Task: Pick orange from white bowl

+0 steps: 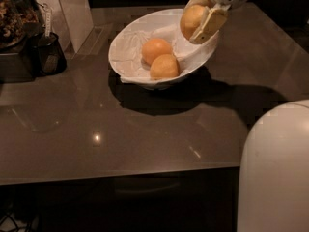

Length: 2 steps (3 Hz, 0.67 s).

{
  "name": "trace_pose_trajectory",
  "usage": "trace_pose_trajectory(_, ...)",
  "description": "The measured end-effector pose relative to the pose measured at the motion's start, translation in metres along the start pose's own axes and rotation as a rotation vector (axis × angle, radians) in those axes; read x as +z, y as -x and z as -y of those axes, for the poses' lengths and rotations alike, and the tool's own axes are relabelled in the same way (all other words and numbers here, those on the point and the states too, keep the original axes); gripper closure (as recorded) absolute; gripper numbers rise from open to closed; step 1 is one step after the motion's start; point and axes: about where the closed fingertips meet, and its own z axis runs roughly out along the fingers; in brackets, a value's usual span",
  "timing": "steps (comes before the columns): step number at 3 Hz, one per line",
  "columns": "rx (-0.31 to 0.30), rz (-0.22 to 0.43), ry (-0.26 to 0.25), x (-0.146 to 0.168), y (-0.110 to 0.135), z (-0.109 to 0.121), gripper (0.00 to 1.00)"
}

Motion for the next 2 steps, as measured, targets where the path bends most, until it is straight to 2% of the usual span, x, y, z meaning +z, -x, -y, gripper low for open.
trace_pose_trajectory(1, 0.058, 0.162, -0.027, -0.027, 0.002, -0.022, 1.0)
trace_pose_trajectory(2, 0.141, 0.259, -0.066, -0.053, -0.01, -0.048, 1.0)
